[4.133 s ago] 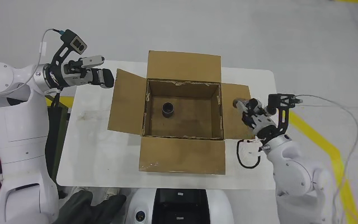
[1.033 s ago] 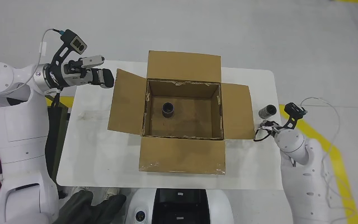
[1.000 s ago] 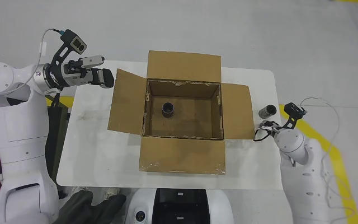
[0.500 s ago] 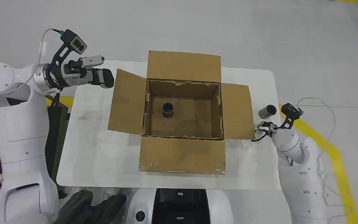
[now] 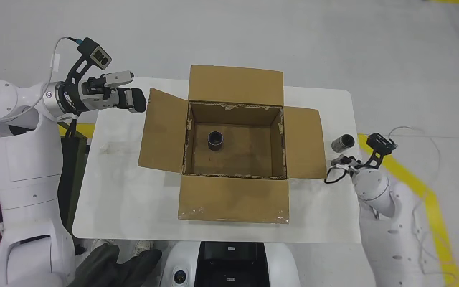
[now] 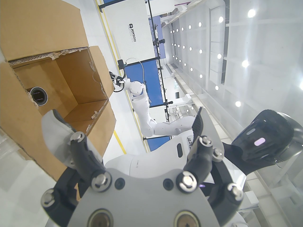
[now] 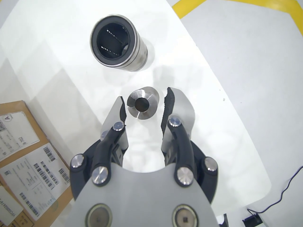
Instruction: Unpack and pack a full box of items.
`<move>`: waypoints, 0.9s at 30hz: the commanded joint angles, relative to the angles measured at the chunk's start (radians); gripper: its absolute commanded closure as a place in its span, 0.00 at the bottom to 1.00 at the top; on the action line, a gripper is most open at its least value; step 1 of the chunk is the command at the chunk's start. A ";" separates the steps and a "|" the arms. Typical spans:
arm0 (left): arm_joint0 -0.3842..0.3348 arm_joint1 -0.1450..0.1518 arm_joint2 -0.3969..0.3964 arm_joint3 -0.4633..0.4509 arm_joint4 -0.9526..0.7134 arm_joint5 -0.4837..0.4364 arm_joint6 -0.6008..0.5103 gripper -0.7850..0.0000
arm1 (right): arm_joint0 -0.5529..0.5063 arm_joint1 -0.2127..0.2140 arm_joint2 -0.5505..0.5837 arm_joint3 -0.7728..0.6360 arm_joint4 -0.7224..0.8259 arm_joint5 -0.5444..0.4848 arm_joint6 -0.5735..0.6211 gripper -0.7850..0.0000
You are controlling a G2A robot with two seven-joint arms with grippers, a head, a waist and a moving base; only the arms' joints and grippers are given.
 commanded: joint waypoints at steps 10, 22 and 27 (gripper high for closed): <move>0.000 0.000 0.000 0.000 0.000 0.000 0.000 0.00 | -0.094 -0.001 0.019 -0.226 -0.047 0.064 -0.072 0.52; 0.000 0.000 0.000 0.000 0.000 0.000 0.000 0.00 | -0.089 -0.004 -0.094 -0.377 -0.156 0.027 -0.093 0.43; 0.000 0.000 0.000 0.000 0.000 0.000 0.000 0.00 | -0.047 -0.006 -0.190 -0.401 -0.244 -0.008 -0.087 0.39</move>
